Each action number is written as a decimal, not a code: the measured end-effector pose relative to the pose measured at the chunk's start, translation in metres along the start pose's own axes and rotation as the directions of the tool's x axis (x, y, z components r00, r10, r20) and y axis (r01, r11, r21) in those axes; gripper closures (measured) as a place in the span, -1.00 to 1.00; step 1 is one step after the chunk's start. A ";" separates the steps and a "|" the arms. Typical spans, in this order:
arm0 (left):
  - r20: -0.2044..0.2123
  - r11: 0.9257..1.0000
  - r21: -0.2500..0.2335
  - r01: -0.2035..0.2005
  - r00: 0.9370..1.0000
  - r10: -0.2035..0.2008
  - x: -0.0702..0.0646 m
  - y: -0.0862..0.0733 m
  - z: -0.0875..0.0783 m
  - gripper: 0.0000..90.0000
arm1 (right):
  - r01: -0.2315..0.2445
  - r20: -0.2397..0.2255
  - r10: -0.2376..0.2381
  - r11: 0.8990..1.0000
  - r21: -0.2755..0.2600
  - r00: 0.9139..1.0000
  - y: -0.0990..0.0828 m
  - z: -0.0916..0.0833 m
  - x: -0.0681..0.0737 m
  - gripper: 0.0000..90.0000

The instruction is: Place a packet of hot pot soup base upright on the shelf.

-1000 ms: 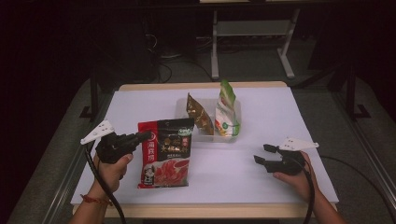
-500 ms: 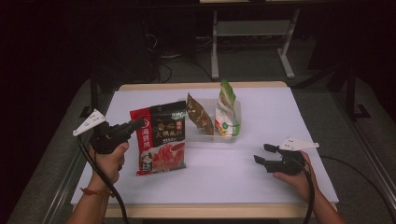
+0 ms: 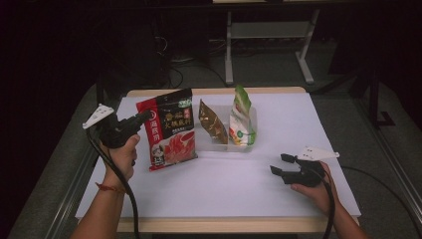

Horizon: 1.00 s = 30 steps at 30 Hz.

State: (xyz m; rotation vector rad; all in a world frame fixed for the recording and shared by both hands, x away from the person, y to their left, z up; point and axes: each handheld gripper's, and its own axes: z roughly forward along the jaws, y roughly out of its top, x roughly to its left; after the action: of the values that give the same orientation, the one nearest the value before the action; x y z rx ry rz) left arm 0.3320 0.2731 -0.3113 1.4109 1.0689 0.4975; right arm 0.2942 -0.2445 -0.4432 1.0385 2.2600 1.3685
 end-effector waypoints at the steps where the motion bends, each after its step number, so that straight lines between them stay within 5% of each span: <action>1: -0.010 1.000 -0.004 0.000 1.000 0.000 0.000 0.003 0.002 0.96 | -0.002 -0.002 0.002 1.000 -0.001 1.000 0.000 0.000 0.000 -0.24; 5: -0.031 1.000 -0.010 -0.001 1.000 0.000 -0.004 0.011 0.009 0.96 | 0.000 0.001 0.000 1.000 -0.003 1.000 0.000 0.000 0.000 -0.24; 14: -0.087 0.997 -0.042 0.067 0.994 -0.070 -0.001 0.019 0.029 0.96 | 0.002 -0.002 -0.002 1.000 0.009 1.000 -0.001 0.002 0.000 -0.23; 23: -0.144 0.995 -0.080 0.067 0.986 -0.078 -0.013 0.024 0.050 0.97 | 0.009 -0.002 -0.009 0.999 0.035 1.000 -0.002 0.004 0.002 -0.23; 28: -0.186 0.994 -0.108 0.031 0.981 -0.051 -0.019 0.034 0.057 0.97 | 0.013 -0.012 -0.013 0.999 0.048 1.000 -0.003 0.006 0.002 -0.24; 30: -0.224 0.994 -0.111 0.001 0.974 -0.025 -0.022 0.037 0.062 0.97 | 0.015 -0.013 -0.014 0.998 0.056 1.000 -0.004 0.007 0.002 -0.24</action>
State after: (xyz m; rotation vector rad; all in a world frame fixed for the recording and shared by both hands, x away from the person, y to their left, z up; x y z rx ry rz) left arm 0.3835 0.2279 -0.2803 1.2705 1.2116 0.7092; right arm 0.2954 -0.2393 -0.4502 1.0322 2.3226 1.3167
